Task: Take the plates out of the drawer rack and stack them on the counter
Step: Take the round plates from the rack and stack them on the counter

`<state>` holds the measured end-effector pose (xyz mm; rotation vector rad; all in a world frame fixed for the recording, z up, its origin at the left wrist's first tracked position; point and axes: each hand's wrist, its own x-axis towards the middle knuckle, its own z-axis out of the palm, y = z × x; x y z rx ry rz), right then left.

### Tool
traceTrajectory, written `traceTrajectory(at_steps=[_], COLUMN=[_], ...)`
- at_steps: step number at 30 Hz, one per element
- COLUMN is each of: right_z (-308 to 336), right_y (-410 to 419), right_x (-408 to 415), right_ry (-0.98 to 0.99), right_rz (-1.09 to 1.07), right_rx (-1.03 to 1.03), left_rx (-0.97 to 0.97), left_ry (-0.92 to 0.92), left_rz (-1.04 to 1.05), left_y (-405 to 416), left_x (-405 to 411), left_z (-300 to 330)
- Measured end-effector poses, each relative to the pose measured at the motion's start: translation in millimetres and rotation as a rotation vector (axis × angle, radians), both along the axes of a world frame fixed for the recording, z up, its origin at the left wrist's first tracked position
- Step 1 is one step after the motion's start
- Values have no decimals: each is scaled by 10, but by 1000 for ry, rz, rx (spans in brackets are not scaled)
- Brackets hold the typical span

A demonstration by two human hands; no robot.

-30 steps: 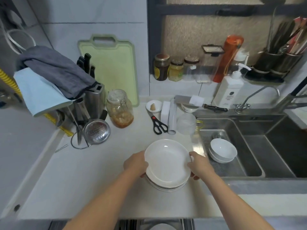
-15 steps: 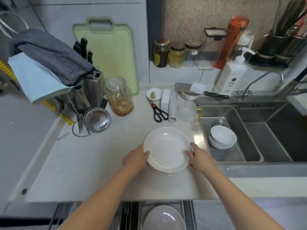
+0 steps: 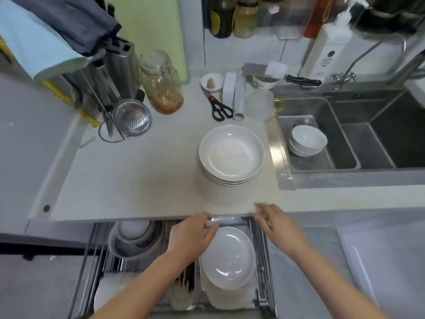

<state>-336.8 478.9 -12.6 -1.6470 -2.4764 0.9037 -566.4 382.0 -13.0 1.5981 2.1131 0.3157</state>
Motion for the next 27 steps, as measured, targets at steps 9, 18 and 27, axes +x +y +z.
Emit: traceTrajectory(at_steps=[9,18,27], right_z=[-786,-1430,-1801], right_y=[-684,-898,-855], right_x=[72,-10,-115], right_ry=[-309,-485,-534], right_rz=[94,-32,-171], right_rx=[-209,-389,-469], left_rx=[-337,-588,-641], left_ry=[112,141,155], left_rz=[-110,-70,-71], left_y=[-549,-603,-459], left_x=[84,145,175], left_z=[-727,-1340,-1711])
